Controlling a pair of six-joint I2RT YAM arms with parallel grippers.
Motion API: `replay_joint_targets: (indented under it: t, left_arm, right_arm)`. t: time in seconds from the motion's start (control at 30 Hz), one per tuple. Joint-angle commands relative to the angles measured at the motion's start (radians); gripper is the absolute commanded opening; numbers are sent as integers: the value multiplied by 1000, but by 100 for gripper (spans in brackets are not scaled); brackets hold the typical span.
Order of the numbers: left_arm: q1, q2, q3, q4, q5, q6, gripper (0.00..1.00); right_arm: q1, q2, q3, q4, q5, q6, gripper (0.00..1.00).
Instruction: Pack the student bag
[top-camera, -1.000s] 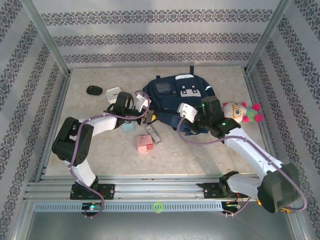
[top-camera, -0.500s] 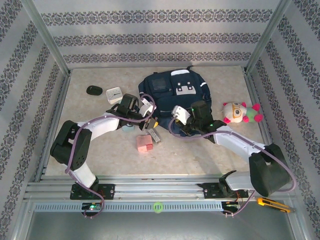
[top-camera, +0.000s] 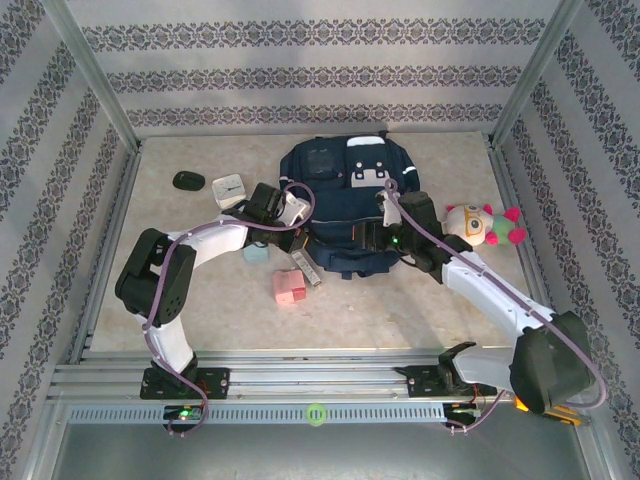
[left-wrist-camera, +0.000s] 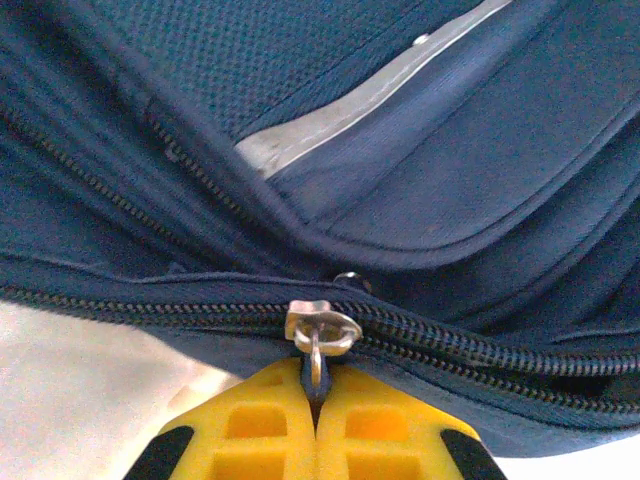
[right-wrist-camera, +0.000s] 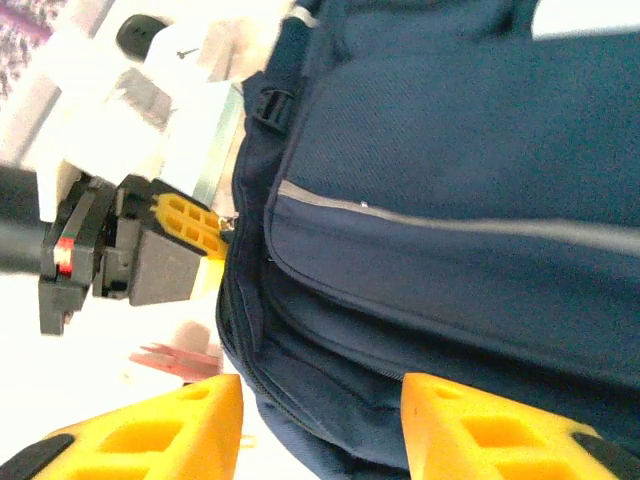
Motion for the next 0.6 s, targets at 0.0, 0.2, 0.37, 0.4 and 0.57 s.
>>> replay_joint_targets:
  t: [0.0,0.2,0.37,0.4,0.57]
  left_arm:
    - [-7,-3,35,-92,-57,29,0]
    - [-15,15,61,-147,19,56,0]
    - [-39,28,111,-258,119,115,0]
    - [-42,30,122,-283,136,124,0]
    - [-75,32,176,-384,179,158,2]
  right_arm:
    - [13,63,-50,-2,49,311,47]
    - [58,165,-130,114,210,419,52]
    - [38,247,-174,279,230,485,42]
    - [37,258,-168,295,231,493,41]
    - [45,281,-145,337,255,520,38]
